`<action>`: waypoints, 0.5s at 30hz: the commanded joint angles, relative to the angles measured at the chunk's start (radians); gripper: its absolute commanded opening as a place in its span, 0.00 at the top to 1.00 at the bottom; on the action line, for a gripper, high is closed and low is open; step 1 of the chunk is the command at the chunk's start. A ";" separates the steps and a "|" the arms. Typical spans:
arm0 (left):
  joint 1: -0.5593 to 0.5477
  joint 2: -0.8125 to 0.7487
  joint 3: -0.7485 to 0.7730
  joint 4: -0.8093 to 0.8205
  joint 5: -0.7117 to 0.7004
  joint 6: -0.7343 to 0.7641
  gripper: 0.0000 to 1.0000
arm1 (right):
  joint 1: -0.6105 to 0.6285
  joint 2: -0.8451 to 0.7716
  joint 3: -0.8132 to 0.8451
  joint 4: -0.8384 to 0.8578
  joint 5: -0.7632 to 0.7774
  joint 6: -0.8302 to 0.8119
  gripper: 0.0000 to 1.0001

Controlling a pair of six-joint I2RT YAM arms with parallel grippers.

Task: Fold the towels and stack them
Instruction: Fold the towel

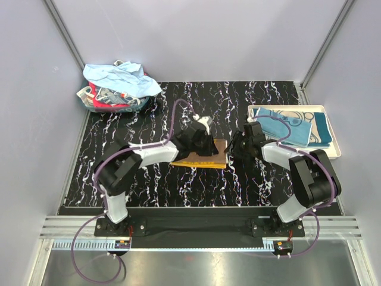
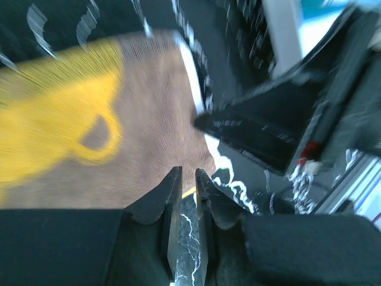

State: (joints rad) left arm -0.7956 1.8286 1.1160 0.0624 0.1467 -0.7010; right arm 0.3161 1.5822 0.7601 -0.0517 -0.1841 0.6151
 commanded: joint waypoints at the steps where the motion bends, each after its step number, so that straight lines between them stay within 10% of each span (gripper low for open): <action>1: -0.042 0.067 0.033 0.048 0.044 -0.032 0.81 | 0.017 0.010 0.001 0.041 0.038 0.015 0.47; 15: -0.082 0.061 -0.030 0.053 -0.009 -0.052 0.83 | 0.104 0.090 0.042 -0.026 0.169 0.009 0.65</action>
State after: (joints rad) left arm -0.8734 1.9327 1.0969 0.0772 0.1528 -0.7498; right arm 0.4057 1.6478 0.7921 -0.0219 -0.0929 0.6312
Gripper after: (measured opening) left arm 0.169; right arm 0.387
